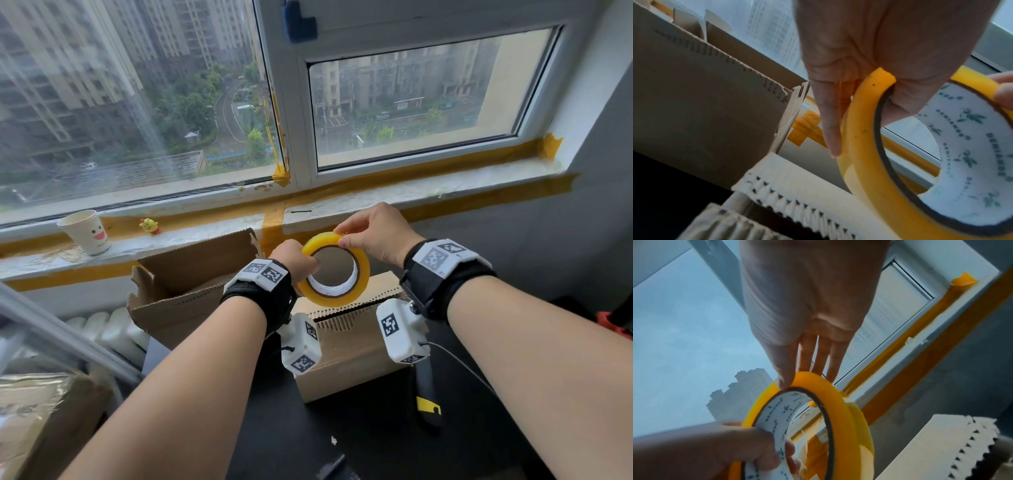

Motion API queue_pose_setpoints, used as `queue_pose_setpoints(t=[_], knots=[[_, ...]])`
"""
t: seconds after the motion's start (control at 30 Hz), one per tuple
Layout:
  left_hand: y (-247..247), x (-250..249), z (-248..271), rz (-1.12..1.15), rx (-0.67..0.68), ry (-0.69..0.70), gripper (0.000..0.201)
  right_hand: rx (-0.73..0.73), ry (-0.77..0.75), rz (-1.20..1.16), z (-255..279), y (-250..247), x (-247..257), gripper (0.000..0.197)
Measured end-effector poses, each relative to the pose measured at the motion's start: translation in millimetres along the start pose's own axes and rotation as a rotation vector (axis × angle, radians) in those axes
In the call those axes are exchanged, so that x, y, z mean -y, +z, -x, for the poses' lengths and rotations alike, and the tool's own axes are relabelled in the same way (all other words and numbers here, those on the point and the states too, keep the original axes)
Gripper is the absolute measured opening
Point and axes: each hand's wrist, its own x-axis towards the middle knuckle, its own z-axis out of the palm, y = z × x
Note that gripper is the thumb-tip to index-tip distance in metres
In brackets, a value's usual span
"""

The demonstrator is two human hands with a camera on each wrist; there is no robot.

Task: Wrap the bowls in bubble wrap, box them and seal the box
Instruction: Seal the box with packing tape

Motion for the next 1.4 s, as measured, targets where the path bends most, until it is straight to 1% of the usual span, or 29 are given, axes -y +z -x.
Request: queue_pose_setpoints(t=[0.1, 0.23, 0.3, 0.4, 0.47, 0.53, 0.6, 0.63, 0.7, 0.73, 0.77, 0.87, 0.97, 1.13, 1.4], knots=[[0.5, -1.3, 3.9, -0.006, 0.008, -0.009, 0.024, -0.037, -0.039, 0.048, 0.5, 0.9, 3.8, 0.017], [-0.4, -9.1, 9.2, -0.044, -0.005, 0.037, 0.023, 0.036, -0.088, 0.122, 2.0, 4.2, 12.0, 0.017], [-1.2, -12.1, 11.3, -0.050, -0.015, 0.057, 0.023, 0.043, -0.099, 0.138, 2.2, 7.5, 14.3, 0.018], [-2.2, -11.8, 12.4, -0.049, -0.061, 0.085, 0.025, -0.038, -0.094, 0.084, 2.3, 7.6, 13.3, 0.014], [-2.4, -10.6, 12.8, -0.068, -0.080, 0.105, 0.029, -0.092, -0.087, 0.073, 3.7, 6.1, 9.8, 0.009], [-2.7, -9.3, 14.2, -0.062, -0.072, 0.127, 0.035, -0.104, -0.069, 0.063, 5.3, 4.4, 6.7, 0.007], [-3.9, -5.9, 14.7, -0.046, -0.049, 0.151, 0.045, -0.054, -0.025, 0.027, 5.4, 1.4, 5.0, 0.013], [-5.1, -3.1, 13.9, -0.044, -0.052, 0.169, 0.052, 0.001, 0.009, 0.008, 4.7, -0.3, 4.8, 0.023], [-8.5, 0.3, 14.2, -0.055, -0.092, 0.213, 0.067, 0.158, 0.096, -0.030, 4.7, -2.8, 6.0, 0.046], [-10.3, 0.1, 14.7, -0.075, -0.119, 0.237, 0.070, 0.229, 0.143, -0.047, 5.4, -2.3, 7.3, 0.052], [-11.6, -1.1, 15.0, -0.111, -0.142, 0.265, 0.068, 0.271, 0.181, -0.069, 6.6, -0.9, 8.7, 0.051], [-13.5, -7.8, 17.7, -0.227, -0.192, 0.330, 0.056, 0.288, 0.252, -0.172, 9.1, 2.7, 10.3, 0.031], [-14.1, -8.7, 19.3, -0.240, -0.212, 0.354, 0.053, 0.339, 0.280, -0.251, 10.0, 0.1, 7.3, 0.024], [-13.2, -5.9, 21.4, -0.123, -0.211, 0.345, 0.054, 0.362, 0.261, -0.327, 10.4, -4.4, 5.6, 0.024], [-18.3, -0.8, 21.7, 0.112, -0.087, 0.307, 0.055, 0.364, 0.286, -0.456, 13.1, -4.9, 10.3, 0.025]])
